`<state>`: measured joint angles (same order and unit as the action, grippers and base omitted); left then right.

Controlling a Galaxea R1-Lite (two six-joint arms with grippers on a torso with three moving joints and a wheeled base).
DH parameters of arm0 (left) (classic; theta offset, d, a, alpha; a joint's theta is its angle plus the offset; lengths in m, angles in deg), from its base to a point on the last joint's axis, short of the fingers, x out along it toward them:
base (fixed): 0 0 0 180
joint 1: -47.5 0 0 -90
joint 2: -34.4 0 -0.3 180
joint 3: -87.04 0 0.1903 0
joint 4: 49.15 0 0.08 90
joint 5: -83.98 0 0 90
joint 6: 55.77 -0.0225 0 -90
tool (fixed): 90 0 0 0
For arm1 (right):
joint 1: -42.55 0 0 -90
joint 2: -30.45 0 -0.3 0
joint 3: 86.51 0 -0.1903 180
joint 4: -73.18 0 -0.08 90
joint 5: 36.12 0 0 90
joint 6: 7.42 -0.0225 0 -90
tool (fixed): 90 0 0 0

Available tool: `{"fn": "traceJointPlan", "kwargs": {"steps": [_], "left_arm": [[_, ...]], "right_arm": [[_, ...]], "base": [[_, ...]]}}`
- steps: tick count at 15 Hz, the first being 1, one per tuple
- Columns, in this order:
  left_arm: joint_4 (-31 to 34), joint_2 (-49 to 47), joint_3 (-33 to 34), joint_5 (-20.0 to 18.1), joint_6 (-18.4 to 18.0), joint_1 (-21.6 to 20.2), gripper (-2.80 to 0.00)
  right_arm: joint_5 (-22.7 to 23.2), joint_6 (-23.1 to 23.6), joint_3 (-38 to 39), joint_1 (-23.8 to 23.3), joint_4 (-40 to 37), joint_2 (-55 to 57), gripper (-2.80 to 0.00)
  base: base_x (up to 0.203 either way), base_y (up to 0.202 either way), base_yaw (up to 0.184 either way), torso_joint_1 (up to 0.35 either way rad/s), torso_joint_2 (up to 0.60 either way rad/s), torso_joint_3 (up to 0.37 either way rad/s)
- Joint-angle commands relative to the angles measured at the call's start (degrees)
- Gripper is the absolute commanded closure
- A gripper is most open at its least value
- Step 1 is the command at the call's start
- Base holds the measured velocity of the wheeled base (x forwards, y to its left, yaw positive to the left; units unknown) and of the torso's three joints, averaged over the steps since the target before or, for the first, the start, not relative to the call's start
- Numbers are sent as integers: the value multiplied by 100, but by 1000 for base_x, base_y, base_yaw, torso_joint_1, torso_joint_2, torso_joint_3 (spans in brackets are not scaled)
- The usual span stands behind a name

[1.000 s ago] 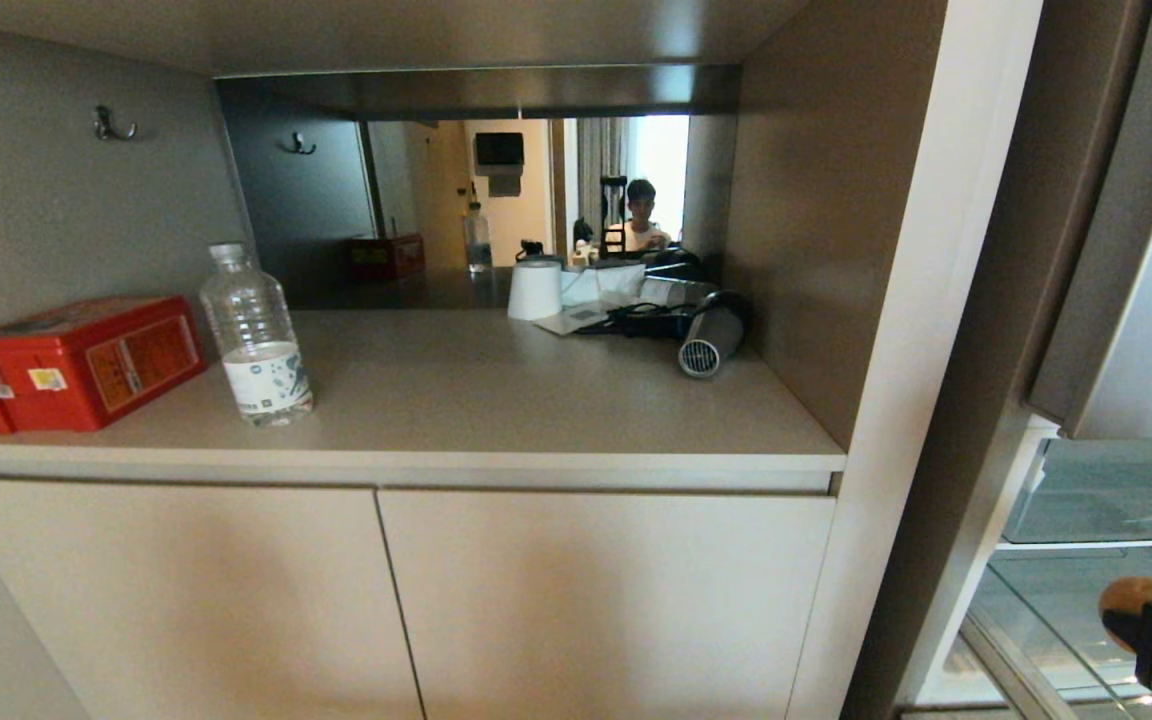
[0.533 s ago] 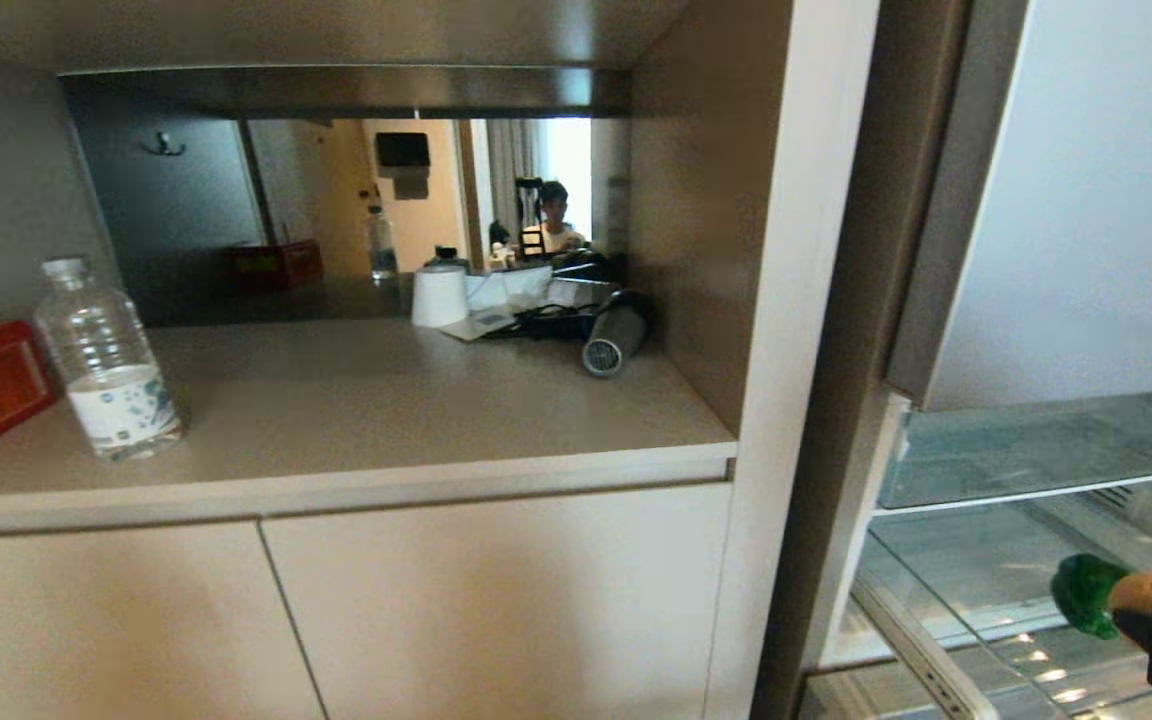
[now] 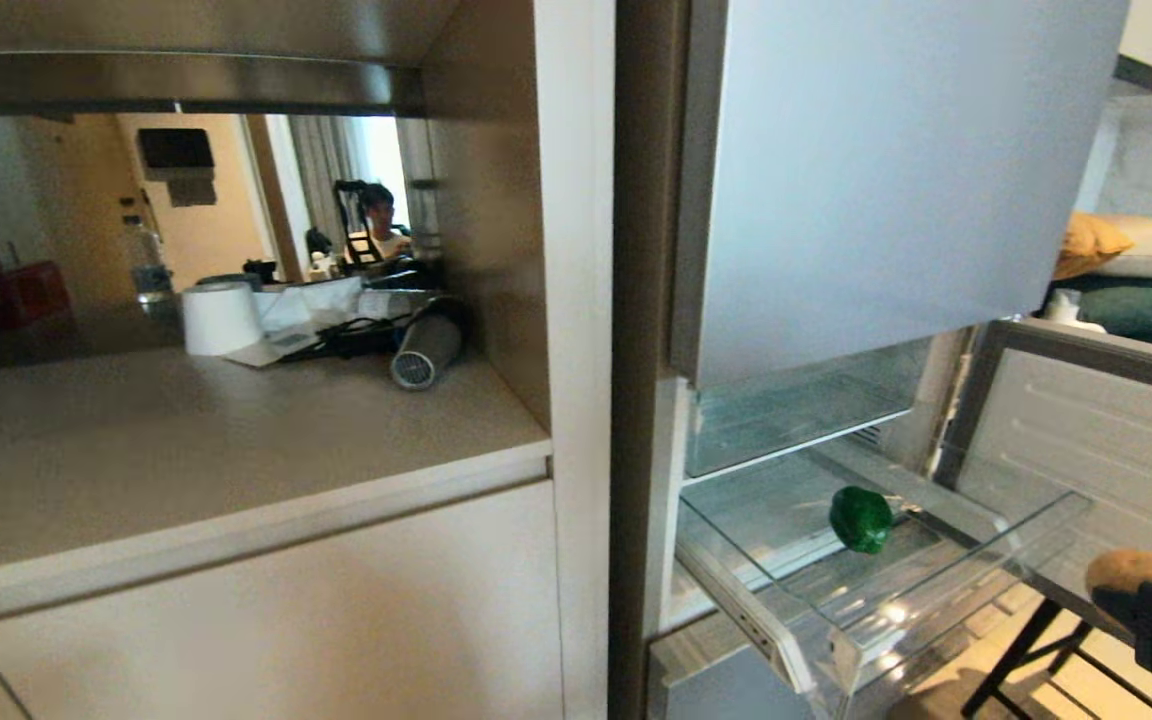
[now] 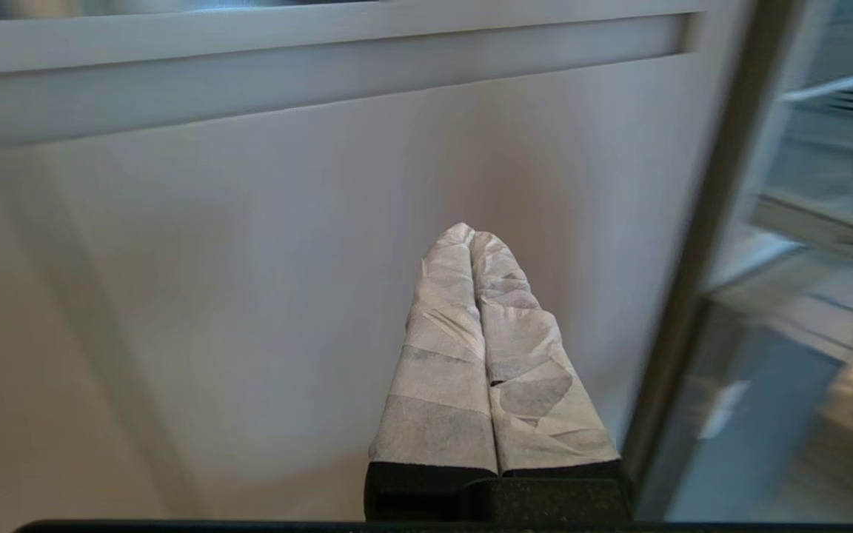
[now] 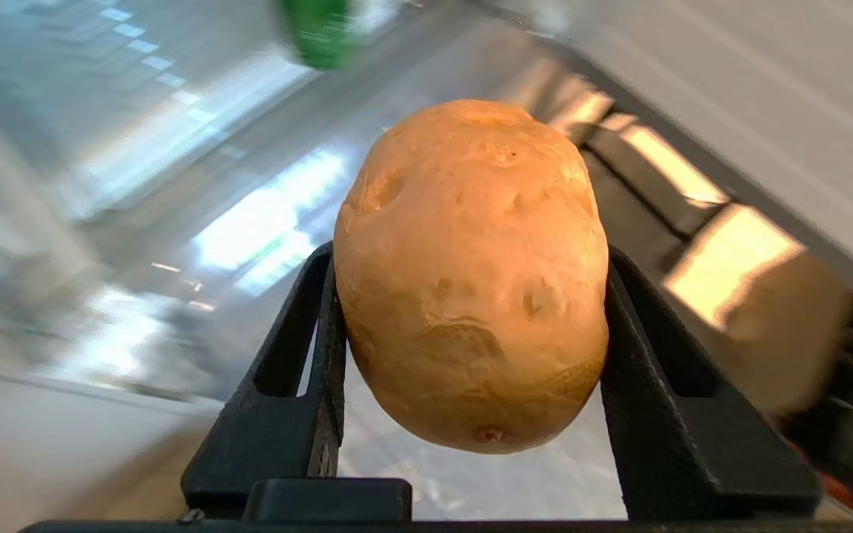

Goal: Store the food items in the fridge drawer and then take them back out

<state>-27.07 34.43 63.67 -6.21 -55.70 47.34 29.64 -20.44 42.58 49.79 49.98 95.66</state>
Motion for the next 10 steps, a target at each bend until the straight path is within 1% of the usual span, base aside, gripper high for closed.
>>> {"fn": "traceJointPlan", "kwargs": {"steps": [1,3,4,5,7,10], "left_arm": [[-3,-2,62,1,1,-2,0],[-3,-2,62,1,1,-2,0],[-3,-2,62,1,1,-2,0],[-3,-2,62,1,1,-2,0],[-3,6,62,1,1,-2,0],[-3,-2,62,1,1,-2,0]], "right_arm": [[15,106,-90,5,108,378,0],[111,354,-84,7,850,828,0],[161,514,-80,6,1261,1068,0],[207,632,-104,15,1485,1288,0],[401,745,-390,36,1612,1685,0],[857,773,-841,40,1593,2216,0]], "base": [[0,7,-158,2,3,2],[0,3,-112,2,-1,5],[0,0,0,0,0,0],[0,0,0,0,0,0],[0,0,0,0,0,0],[0,0,0,0,0,0]]}}
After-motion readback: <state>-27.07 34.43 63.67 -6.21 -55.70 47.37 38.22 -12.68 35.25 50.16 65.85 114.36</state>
